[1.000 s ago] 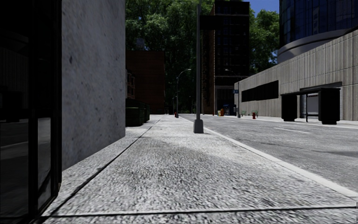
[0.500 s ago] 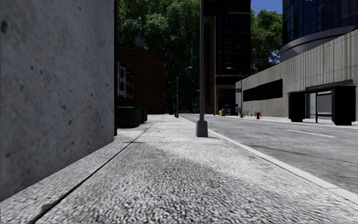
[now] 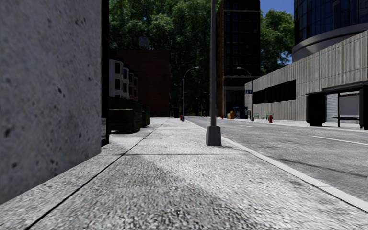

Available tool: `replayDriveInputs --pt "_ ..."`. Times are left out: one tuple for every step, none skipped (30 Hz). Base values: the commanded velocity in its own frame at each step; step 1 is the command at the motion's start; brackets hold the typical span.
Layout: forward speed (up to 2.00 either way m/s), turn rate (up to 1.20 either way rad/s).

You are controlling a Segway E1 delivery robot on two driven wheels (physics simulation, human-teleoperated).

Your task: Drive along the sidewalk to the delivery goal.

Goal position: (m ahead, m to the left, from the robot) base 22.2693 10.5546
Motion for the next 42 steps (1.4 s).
replayDriveInputs --pt "2.0 0.18" --pt "2.0 0.18" --pt "2.0 0.18" --pt "2.0 0.18" --pt "2.0 0.18" --pt "2.0 0.18" --pt "2.0 0.18" --pt "2.0 0.18" --pt "2.0 0.18" --pt "2.0 0.18" --pt "2.0 0.18" --pt "2.0 0.19" --pt "2.0 0.2" --pt "2.0 0.21" --pt "2.0 0.21" --pt "2.0 0.21" --pt "2.0 0.22" --pt "2.0 0.22" --pt "2.0 0.22" --pt "2.0 0.22" --pt "2.0 0.22" --pt "2.0 0.22" --pt "2.0 0.22" --pt "2.0 0.22" --pt "2.0 0.22" --pt "2.0 0.22" --pt "2.0 0.22" --pt "2.0 0.22" --pt "2.0 0.22" --pt "2.0 0.22" --pt "2.0 0.22" --pt "2.0 0.22" --pt "2.0 0.22" --pt "2.0 0.22" --pt "2.0 0.21" --pt "2.0 0.17" --pt "2.0 0.0" --pt "2.0 0.0" --pt "2.0 0.0" --pt "2.0 0.0" --pt "2.0 0.0" --pt "2.0 0.0"
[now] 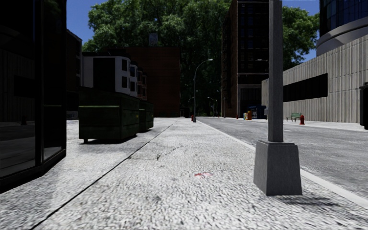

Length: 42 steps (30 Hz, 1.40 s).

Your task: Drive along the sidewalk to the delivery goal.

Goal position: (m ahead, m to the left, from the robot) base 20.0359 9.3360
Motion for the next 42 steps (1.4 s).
replayDriveInputs --pt "2.0 0.0" --pt "2.0 0.0" --pt "2.0 0.0" --pt "2.0 0.0" --pt "2.0 0.0" --pt "2.0 0.0" --pt "2.0 0.0" --pt "2.0 0.0" --pt "2.0 0.0" --pt "2.0 0.0" --pt "2.0 0.0" --pt "2.0 0.0" --pt "2.0 0.0" --pt "2.0 0.0" --pt "2.0 0.0" --pt "2.0 0.0" --pt "2.0 0.0" --pt "2.0 0.0" --pt "2.0 0.0" --pt "2.0 0.0" --pt "2.0 0.0" --pt "2.0 0.0" --pt "2.0 0.0" --pt "2.0 0.0" --pt "2.0 0.0" --pt "2.0 0.0" --pt "2.0 0.0" --pt "2.0 0.0" --pt "2.0 0.0" --pt "2.0 0.0" --pt "2.0 0.0" --pt "2.0 0.0" --pt "2.0 0.0" --pt "2.0 0.0" --pt "2.0 0.0" --pt "2.0 0.0" --pt "2.0 0.0" --pt "2.0 0.0" --pt "2.0 0.0" --pt "2.0 0.0" --pt "2.0 0.0" --pt "2.0 0.0"
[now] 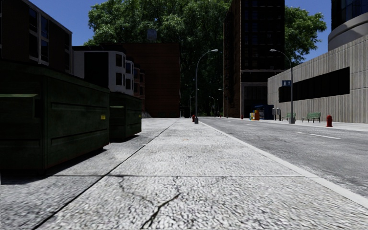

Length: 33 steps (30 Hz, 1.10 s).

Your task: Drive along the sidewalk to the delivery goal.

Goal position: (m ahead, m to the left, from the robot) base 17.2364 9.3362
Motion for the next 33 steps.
replayDriveInputs --pt "2.0 0.0" --pt "2.0 0.0" --pt "2.0 0.0" --pt "2.0 0.0" --pt "2.0 0.0" --pt "2.0 0.0" --pt "2.0 0.0" --pt "2.0 0.0" --pt "2.0 0.0" --pt "2.0 0.0" --pt "2.0 0.0" --pt "2.0 0.0" --pt "2.0 0.0" --pt "2.0 0.0" --pt "2.0 0.0" --pt "2.0 0.0" --pt "2.0 0.0" --pt "2.0 0.0" --pt "2.0 0.0" --pt "2.0 0.0" --pt "2.0 0.0" --pt "2.0 0.0" --pt "2.0 0.0" --pt "2.0 0.0" --pt "2.0 0.0" --pt "2.0 0.0" --pt "2.0 0.0" --pt "2.0 0.0" --pt "2.0 0.0" --pt "2.0 0.0" --pt "2.0 0.0" --pt "2.0 0.0" --pt "2.0 0.0"
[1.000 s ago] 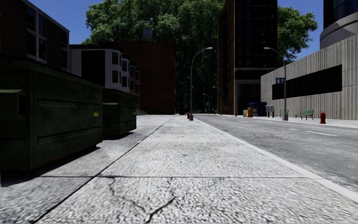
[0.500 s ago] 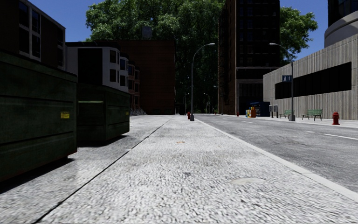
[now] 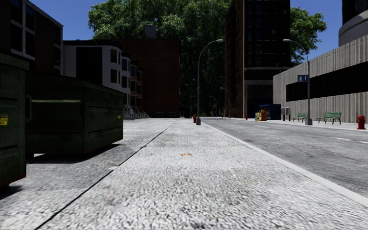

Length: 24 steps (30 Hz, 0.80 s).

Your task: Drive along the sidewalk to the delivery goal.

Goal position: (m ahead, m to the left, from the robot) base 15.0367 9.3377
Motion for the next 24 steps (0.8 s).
replayDriveInputs --pt "2.0 0.0" --pt "2.0 0.0" --pt "2.0 0.0" --pt "2.0 0.0" --pt "2.0 0.0" --pt "2.0 0.0" --pt "2.0 0.0" --pt "2.0 0.0" --pt "2.0 0.0" --pt "2.0 0.0" --pt "2.0 0.0" --pt "2.0 0.0" --pt "2.0 0.0" --pt "2.0 0.0" --pt "2.0 0.0" --pt "2.0 0.0" --pt "2.0 0.0" --pt "2.0 0.0" --pt "2.0 0.0" --pt "2.0 0.0" --pt "2.0 0.0" --pt "2.0 0.0" --pt "2.0 0.0" --pt "2.0 0.0"
